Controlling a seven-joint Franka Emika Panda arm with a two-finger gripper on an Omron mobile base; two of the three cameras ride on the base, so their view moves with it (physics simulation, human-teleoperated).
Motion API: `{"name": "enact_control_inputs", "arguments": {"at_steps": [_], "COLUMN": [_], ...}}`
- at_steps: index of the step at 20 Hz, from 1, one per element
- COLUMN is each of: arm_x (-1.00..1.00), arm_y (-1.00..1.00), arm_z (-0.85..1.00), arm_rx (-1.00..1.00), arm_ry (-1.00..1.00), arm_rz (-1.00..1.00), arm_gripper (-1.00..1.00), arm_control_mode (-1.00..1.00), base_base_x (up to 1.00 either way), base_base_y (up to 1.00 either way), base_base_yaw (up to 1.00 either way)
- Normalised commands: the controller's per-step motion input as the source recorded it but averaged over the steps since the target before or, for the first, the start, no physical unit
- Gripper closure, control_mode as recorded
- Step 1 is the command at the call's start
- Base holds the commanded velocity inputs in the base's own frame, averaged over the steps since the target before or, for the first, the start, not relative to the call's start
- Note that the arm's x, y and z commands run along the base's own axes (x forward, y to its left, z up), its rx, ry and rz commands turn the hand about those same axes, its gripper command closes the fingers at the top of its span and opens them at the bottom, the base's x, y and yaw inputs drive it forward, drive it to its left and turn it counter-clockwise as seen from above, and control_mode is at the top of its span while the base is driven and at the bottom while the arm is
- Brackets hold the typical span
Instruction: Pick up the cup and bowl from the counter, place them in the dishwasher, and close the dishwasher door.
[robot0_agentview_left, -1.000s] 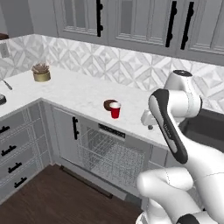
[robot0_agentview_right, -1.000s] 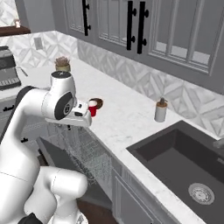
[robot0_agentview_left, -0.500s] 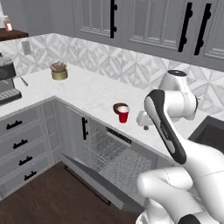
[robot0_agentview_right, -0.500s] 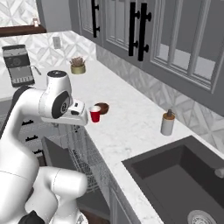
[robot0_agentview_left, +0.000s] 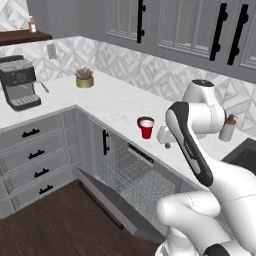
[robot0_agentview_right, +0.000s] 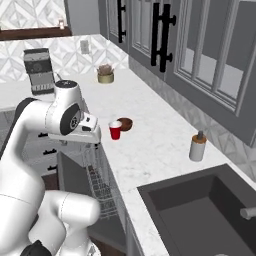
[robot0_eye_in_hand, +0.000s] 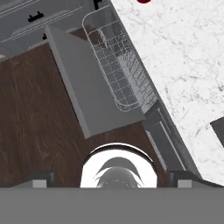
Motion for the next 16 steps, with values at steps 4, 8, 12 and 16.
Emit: {"name": "enact_control_inputs", "arguments": {"at_steps": [4, 8, 12, 16], "arm_x": [0.00, 0.00, 0.32, 0.58], "arm_y": [0.00, 0.00, 0.00, 0.01], "arm_z": [0.00, 0.00, 0.14, -0.01], "arm_rx": [0.00, 0.00, -0.01, -0.05], "arm_ry": [0.00, 0.00, 0.08, 0.01], "arm_rz": [0.00, 0.00, -0.01, -0.01], "arm_gripper": [-1.00, -1.00, -1.00, -1.00], "arm_control_mode": [1.00, 1.00, -1.00, -1.00], "base_base_x": [0.08, 0.30, 0.00, 0.00], "base_base_y": [-0.30, -0.12, 0.00, 0.00], "base_base_yaw": [0.20, 0.05, 0.00, 0.00]}}
